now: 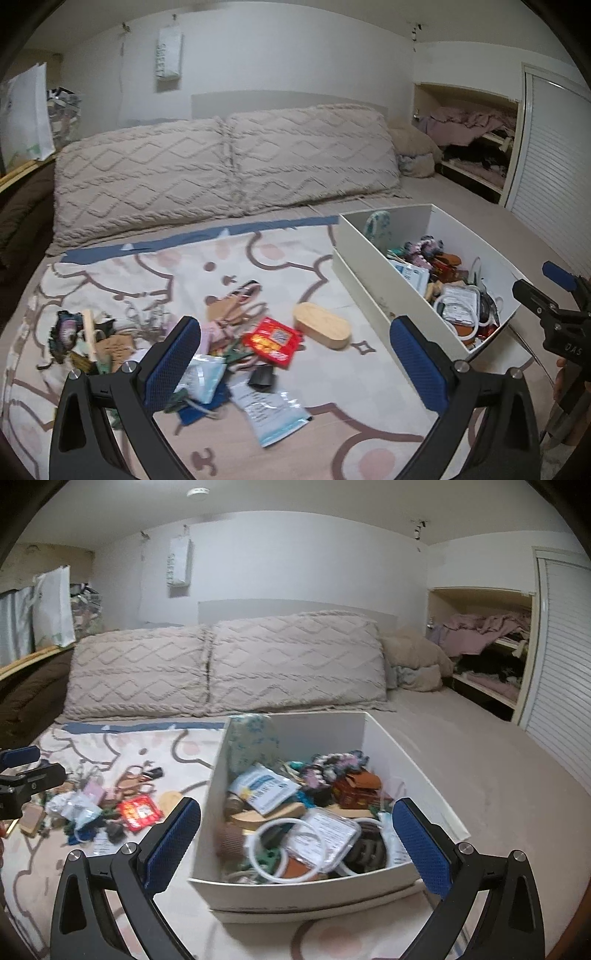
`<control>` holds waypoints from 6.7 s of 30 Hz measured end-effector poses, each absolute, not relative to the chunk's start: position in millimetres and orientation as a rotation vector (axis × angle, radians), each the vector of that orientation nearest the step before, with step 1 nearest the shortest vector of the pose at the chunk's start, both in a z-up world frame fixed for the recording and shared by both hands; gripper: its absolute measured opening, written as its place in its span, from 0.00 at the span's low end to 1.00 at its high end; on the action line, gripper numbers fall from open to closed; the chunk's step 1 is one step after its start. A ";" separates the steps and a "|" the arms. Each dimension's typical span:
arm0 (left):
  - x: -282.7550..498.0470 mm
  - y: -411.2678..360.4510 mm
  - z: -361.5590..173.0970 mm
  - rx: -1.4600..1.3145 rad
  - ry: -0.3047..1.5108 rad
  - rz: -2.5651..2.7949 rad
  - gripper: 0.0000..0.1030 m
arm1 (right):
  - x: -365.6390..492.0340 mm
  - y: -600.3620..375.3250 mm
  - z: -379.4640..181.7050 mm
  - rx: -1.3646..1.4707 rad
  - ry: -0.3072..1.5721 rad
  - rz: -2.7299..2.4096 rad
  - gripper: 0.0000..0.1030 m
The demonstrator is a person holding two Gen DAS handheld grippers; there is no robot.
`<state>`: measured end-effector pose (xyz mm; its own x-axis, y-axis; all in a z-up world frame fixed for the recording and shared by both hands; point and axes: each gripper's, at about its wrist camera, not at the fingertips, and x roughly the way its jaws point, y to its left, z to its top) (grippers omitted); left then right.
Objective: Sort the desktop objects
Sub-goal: 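Withdraw both open tools from the box back toward the bed pile, then move both open tools down over the items on the bed, then close the left tool on the square wooden pad with clear hook, then close the right tool on the white-and-blue medicine sachet while the left tool holds the pad, then lift the sachet with the right tool while the left tool holds the wooden pad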
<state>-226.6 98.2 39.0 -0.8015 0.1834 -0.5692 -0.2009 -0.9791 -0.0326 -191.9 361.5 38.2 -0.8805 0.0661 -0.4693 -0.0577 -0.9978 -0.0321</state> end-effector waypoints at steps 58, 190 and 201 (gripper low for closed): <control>-163.2 -169.2 -3.2 -1.001 -0.327 3.273 1.00 | -197.2 211.9 8.9 -0.812 -0.196 3.244 1.00; -159.8 -45.9 -104.1 -1.257 -0.050 2.497 0.82 | -294.4 101.2 -95.2 -1.675 -0.471 3.305 0.71; -159.9 -48.4 -106.1 -1.269 -0.069 2.491 0.82 | -303.3 93.0 -113.4 -1.702 -0.694 3.326 0.72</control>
<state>-159.9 -48.4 -106.1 -0.5415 0.3233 -0.7761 -0.2797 -0.9398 -0.1964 -303.3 93.0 -113.4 -0.4319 -0.3891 -0.8137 0.6820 -0.7312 -0.0123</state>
